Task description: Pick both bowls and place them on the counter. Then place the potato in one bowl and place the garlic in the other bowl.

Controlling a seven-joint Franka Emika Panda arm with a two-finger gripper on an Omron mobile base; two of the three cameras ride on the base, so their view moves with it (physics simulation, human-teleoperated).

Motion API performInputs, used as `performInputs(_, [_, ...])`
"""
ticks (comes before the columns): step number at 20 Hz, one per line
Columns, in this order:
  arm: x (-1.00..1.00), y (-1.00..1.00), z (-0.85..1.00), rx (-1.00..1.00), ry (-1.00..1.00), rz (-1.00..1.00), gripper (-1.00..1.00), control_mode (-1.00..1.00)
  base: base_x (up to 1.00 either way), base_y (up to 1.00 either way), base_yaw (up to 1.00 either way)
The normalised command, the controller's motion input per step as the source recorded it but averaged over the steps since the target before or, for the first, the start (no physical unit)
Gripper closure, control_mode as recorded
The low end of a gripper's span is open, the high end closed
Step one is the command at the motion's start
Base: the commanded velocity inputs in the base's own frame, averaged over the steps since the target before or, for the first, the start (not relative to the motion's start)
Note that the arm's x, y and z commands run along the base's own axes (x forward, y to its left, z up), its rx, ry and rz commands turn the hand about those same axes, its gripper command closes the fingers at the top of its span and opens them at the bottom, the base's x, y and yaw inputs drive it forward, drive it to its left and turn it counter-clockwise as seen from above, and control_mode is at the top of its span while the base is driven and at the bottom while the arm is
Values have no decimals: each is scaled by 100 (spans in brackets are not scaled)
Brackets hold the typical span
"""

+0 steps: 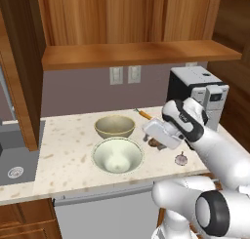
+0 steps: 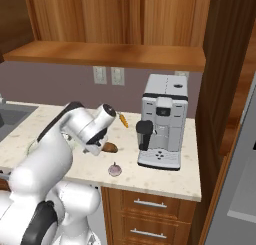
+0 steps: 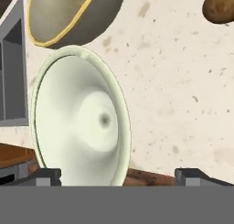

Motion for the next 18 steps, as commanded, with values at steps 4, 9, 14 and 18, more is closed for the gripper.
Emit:
performInputs(4, [-20, -26, 28, 0, -1, -34, -100, -100, 0, 0, 0])
performInputs(9, [0, -31, 25, -1, 11, -39, -100, -100, 0, 0, 0])
performInputs(14, [3, -32, 20, 0, 23, -33, -100, -100, 0, 0, 0])
performInputs(18, [1, -41, 14, 0, 19, -25, -100, -100, 0, 0, 0])
